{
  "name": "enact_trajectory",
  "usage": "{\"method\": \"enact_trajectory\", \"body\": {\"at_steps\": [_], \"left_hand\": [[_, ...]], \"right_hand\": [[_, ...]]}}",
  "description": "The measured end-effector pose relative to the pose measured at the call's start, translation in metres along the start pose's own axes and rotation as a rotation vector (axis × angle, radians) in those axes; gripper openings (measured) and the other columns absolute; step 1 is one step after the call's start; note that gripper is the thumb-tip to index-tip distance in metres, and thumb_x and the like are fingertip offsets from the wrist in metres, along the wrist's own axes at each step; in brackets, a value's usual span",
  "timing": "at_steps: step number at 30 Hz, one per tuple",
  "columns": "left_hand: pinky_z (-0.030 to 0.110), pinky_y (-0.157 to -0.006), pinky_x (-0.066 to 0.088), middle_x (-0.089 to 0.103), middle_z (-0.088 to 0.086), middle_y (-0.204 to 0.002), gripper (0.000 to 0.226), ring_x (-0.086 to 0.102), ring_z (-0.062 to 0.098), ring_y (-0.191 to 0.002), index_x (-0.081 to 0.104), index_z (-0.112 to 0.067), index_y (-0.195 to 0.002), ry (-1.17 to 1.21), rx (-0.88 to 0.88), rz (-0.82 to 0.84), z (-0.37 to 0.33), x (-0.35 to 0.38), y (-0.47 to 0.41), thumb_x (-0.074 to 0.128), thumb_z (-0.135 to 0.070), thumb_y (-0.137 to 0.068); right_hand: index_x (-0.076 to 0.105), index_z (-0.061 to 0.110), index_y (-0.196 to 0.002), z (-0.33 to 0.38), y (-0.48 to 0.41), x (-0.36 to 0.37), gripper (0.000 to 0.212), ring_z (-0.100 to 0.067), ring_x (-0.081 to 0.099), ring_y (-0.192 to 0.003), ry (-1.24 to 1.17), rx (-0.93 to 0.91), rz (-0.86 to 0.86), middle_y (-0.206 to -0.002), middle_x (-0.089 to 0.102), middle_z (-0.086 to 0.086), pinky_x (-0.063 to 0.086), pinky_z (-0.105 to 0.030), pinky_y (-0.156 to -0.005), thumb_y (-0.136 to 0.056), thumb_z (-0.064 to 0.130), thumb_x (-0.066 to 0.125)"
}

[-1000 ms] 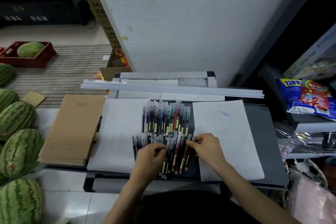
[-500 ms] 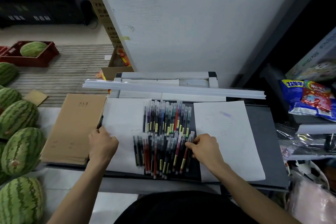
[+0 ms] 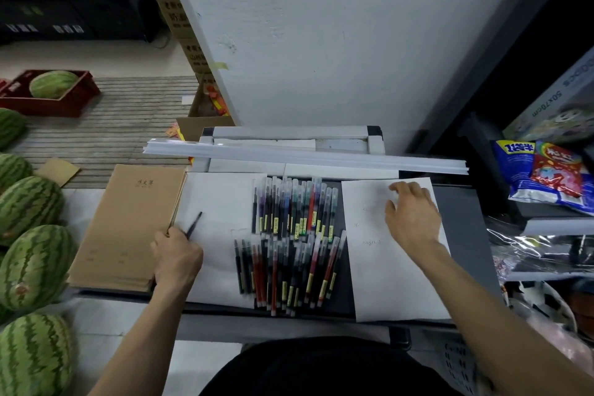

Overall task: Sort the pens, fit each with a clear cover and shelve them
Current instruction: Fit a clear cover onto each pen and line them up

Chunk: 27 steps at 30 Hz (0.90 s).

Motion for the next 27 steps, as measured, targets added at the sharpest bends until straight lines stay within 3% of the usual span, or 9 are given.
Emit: {"method": "enact_trajectory", "body": {"at_steps": [3, 7, 11, 14, 17, 20, 23, 27], "left_hand": [[0.052, -0.092, 0.042, 0.053, 0.029, -0.109, 0.006, 0.048, 0.045, -0.102, 0.052, -0.002, -0.097, 0.005, 0.059, -0.016, 0.001, 0.003, 0.004, 0.049, -0.004, -0.092], [0.048, -0.089, 0.041, 0.059, 0.024, -0.107, 0.003, 0.050, 0.041, -0.103, 0.051, -0.010, -0.095, -0.003, 0.090, -0.011, 0.001, 0.007, 0.012, 0.047, -0.010, -0.096], [0.039, -0.074, 0.041, 0.062, 0.009, -0.090, 0.009, 0.054, 0.029, -0.083, 0.055, -0.011, -0.094, 0.124, 0.139, 0.000, -0.022, -0.001, 0.035, 0.048, -0.011, -0.100], [0.037, -0.061, 0.038, 0.062, 0.005, -0.080, 0.008, 0.055, 0.023, -0.071, 0.052, -0.013, -0.098, 0.253, 0.235, 0.036, -0.049, -0.009, 0.067, 0.046, -0.012, -0.104], [0.022, -0.047, 0.034, 0.061, 0.002, -0.069, 0.012, 0.053, 0.014, -0.057, 0.051, -0.016, -0.099, 0.381, 0.356, 0.117, -0.077, -0.014, 0.101, 0.045, -0.010, -0.107], [0.025, -0.043, 0.033, 0.053, 0.002, -0.057, 0.016, 0.043, 0.009, -0.045, 0.052, -0.022, -0.099, 0.493, 0.461, 0.202, -0.101, -0.017, 0.130, 0.046, -0.011, -0.108], [0.029, -0.047, 0.031, 0.050, 0.001, -0.059, 0.017, 0.039, 0.007, -0.048, 0.055, -0.027, -0.102, 0.600, 0.495, 0.286, -0.116, -0.018, 0.153, 0.047, -0.013, -0.108], [0.038, -0.051, 0.031, 0.042, -0.005, -0.062, 0.014, 0.036, 0.012, -0.055, 0.059, -0.027, -0.107, 0.713, 0.553, 0.380, -0.133, -0.025, 0.183, 0.047, -0.018, -0.110]], "right_hand": [[0.060, 0.013, -0.134, -0.019, -0.010, 0.008, 0.036, -0.032, 0.052, -0.121, 0.075, 0.032, 0.041, -0.128, 0.061, -0.011, 0.052, -0.046, -0.086, -0.098, 0.016, 0.057], [0.065, 0.006, -0.110, -0.027, -0.006, 0.018, 0.018, -0.032, 0.052, -0.107, 0.013, 0.023, 0.026, -0.107, 0.062, -0.011, 0.046, -0.037, -0.067, -0.101, 0.013, 0.052], [0.065, 0.010, -0.107, -0.025, 0.004, 0.024, 0.010, -0.026, 0.060, -0.098, -0.279, 0.061, 0.085, -0.101, 0.063, -0.001, 0.049, -0.033, -0.075, -0.100, 0.013, 0.058], [0.063, 0.015, -0.109, -0.009, 0.020, 0.012, 0.008, -0.014, 0.068, -0.087, -0.630, 0.167, 0.122, -0.098, 0.072, 0.003, 0.048, -0.017, -0.072, -0.103, 0.019, 0.061], [0.063, 0.022, -0.115, 0.015, 0.039, -0.004, 0.019, -0.014, 0.072, -0.077, -0.870, 0.132, 0.164, -0.086, 0.077, 0.000, 0.056, -0.021, -0.076, -0.102, 0.008, 0.060], [0.071, 0.019, -0.112, 0.036, 0.057, -0.019, 0.025, -0.021, 0.072, -0.073, -1.048, 0.076, 0.231, -0.082, 0.078, -0.006, 0.056, -0.025, -0.073, -0.101, 0.000, 0.059], [0.071, 0.011, -0.112, 0.049, 0.072, -0.030, 0.020, -0.023, 0.071, -0.074, -1.223, 0.130, 0.282, -0.083, 0.078, -0.013, 0.056, -0.026, -0.071, -0.100, -0.001, 0.061], [0.075, 0.015, -0.113, 0.062, 0.087, -0.041, 0.022, -0.024, 0.061, -0.072, -1.347, 0.145, 0.346, -0.077, 0.070, -0.013, 0.053, -0.031, -0.074, -0.101, 0.004, 0.061]]}}
Point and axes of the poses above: each hand's wrist, its own y-axis away from the middle knuckle, its own x-axis out of the palm, z = x × y, the point moved 6 cm from there along -y, towards the middle knuckle
